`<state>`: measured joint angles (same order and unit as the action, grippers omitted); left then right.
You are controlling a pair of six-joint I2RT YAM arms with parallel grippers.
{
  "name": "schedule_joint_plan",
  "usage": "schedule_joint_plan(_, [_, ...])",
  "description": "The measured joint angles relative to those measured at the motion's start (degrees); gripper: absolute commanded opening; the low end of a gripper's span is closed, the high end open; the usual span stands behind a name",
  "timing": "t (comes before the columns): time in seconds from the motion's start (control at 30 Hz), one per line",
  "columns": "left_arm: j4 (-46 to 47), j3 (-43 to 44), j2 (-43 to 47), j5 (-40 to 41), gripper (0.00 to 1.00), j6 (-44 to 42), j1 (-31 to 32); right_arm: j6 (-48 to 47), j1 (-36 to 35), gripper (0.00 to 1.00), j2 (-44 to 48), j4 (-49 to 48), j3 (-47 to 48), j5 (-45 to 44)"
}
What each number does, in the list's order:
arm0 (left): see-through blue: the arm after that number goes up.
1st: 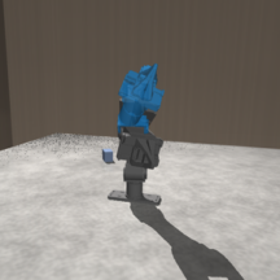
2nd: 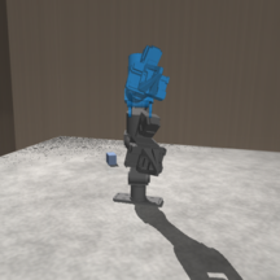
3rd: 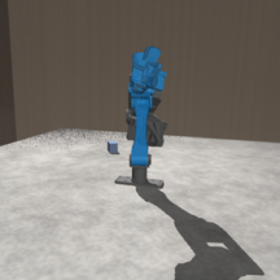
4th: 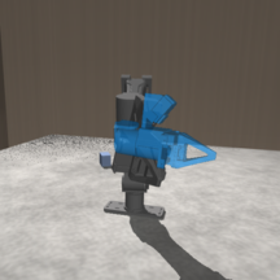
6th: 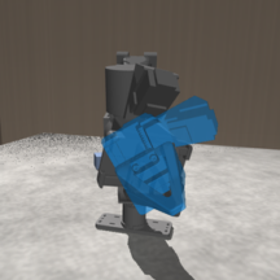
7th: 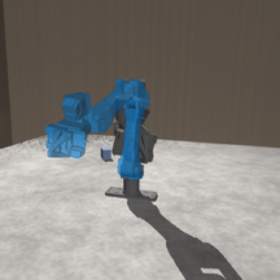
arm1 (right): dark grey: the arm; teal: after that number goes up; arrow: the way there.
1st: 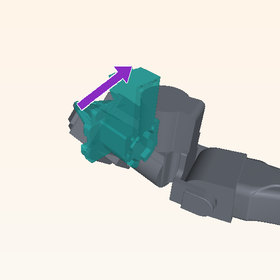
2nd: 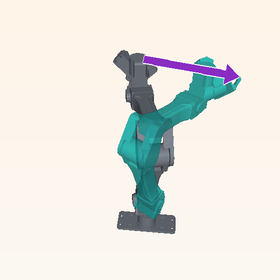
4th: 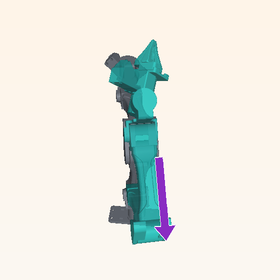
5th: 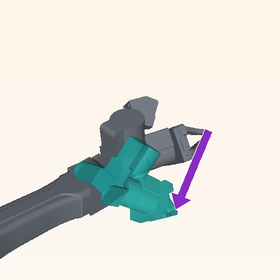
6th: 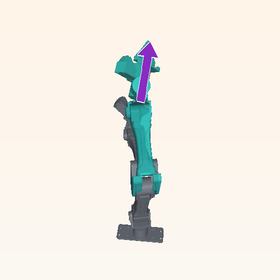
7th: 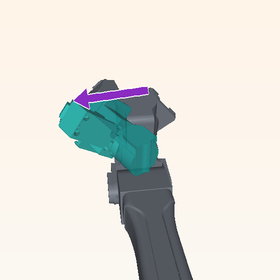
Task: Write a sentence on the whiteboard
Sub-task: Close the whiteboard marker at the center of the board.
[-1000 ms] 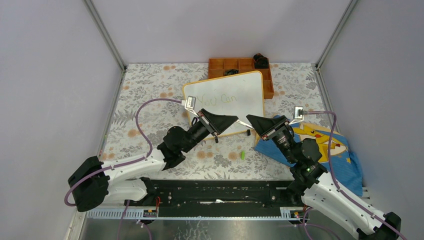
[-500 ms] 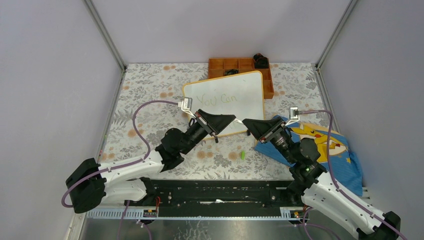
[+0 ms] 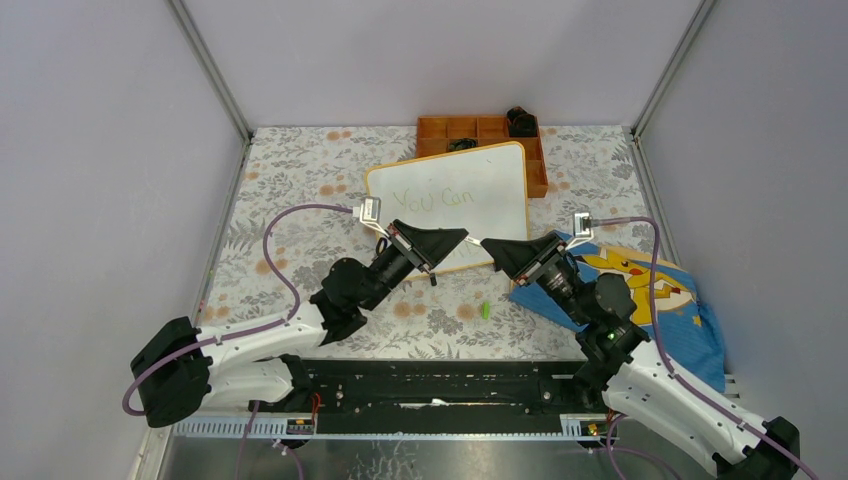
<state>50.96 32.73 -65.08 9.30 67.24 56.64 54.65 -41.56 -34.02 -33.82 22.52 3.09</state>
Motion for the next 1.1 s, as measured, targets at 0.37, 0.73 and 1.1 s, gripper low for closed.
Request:
schedule_joint_plan(0.37, [0.2,-0.1,0.0,0.0,0.89,0.6,0.1,0.3,0.0,0.0,1.4,-0.3,0.0,0.8])
schedule_joint_plan(0.73, [-33.6,4.2,9.7,12.4,0.99,-2.8,0.3,-17.2,0.0,0.0,13.7,35.9,11.2,-15.5])
schedule_joint_plan(1.1, [-53.2,-2.3,18.0,14.0,0.99,-10.4,0.6,-25.5,0.0,0.0,17.4,53.7,10.6,-27.8])
